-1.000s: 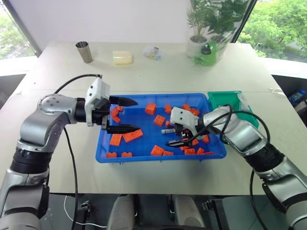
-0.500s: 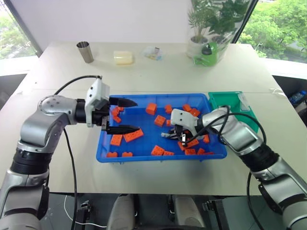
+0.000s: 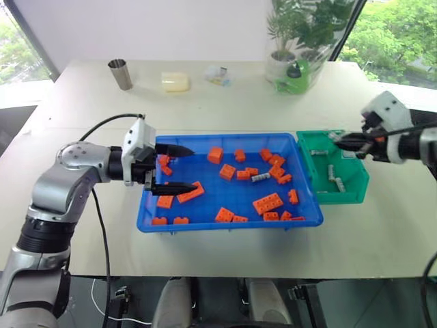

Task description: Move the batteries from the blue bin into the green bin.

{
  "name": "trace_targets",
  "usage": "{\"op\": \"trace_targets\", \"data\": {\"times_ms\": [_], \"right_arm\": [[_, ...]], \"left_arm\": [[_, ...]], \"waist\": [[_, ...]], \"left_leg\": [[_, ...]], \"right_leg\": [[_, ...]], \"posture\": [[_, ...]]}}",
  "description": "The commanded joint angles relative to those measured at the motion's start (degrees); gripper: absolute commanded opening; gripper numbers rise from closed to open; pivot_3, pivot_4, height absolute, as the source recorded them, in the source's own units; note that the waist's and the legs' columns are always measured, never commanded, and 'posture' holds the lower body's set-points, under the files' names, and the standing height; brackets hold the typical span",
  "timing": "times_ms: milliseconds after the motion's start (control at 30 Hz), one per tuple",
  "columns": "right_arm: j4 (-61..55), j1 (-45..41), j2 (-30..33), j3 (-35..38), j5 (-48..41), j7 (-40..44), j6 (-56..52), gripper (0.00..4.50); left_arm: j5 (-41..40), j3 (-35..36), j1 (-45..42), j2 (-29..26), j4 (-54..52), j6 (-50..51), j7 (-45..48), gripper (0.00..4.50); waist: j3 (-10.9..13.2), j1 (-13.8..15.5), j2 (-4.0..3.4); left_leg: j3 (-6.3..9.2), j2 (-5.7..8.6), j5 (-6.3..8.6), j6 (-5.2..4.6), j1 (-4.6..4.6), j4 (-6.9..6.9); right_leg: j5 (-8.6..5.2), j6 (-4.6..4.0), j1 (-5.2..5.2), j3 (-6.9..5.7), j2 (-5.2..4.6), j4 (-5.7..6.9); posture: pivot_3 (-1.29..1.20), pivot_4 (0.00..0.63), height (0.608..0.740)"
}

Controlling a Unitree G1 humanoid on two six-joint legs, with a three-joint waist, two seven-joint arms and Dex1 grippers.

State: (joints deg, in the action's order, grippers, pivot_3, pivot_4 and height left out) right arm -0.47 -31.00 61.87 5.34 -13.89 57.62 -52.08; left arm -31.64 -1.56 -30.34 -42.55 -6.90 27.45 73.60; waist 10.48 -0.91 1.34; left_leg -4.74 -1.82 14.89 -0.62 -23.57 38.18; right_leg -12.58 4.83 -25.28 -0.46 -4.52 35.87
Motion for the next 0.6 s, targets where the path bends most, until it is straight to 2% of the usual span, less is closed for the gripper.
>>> {"op": "trace_targets", "data": {"times_ms": [33,167,400,600], "right_arm": [[-1.9,1.2,0.1,2.3,-1.2,-1.1,0.7,1.56],[-1.8,-0.4,-1.3,-0.4,-0.6,-1.8,2.9,3.63],[-0.3,-11.6,-6.5,-9.4,-0.2,3.4,10.7,3.63],[6.7,-17.3,-12.2,-25.3,9.6,13.1,27.1,3.63]], "left_arm": [[0.5,-0.1,-2.2,0.3,0.2,-1.3,0.4,4.5],[0.9,-0.5,-3.4,1.0,1.1,-1.5,0.6,4.5],[1.2,-0.6,-4.4,1.2,1.8,-1.5,0.8,4.5],[1.2,-0.4,-4.0,0.9,0.9,-1.1,0.4,4.5]], "waist": [[0.0,-0.3,0.0],[0.0,-0.2,-0.02],[0.0,-0.1,-0.03],[0.0,0.1,-0.02]], "left_leg": [[-0.01,-0.01,0.0,0.0,0.01,0.0],[-0.01,-0.01,0.0,0.0,0.08,0.02],[-0.01,-0.01,0.0,0.0,0.06,0.02],[0.0,0.0,0.0,0.0,0.01,0.01]], "right_leg": [[0.01,0.01,-0.01,0.02,0.02,0.02],[0.01,0.02,-0.01,0.05,0.05,0.11],[0.01,0.03,-0.04,0.07,0.07,0.11],[0.03,0.06,-0.03,0.05,0.09,0.1]], "posture": [[0.0,0.15,0.736],[0.0,0.15,0.736],[0.0,0.15,0.736],[0.0,0.15,0.736]]}}
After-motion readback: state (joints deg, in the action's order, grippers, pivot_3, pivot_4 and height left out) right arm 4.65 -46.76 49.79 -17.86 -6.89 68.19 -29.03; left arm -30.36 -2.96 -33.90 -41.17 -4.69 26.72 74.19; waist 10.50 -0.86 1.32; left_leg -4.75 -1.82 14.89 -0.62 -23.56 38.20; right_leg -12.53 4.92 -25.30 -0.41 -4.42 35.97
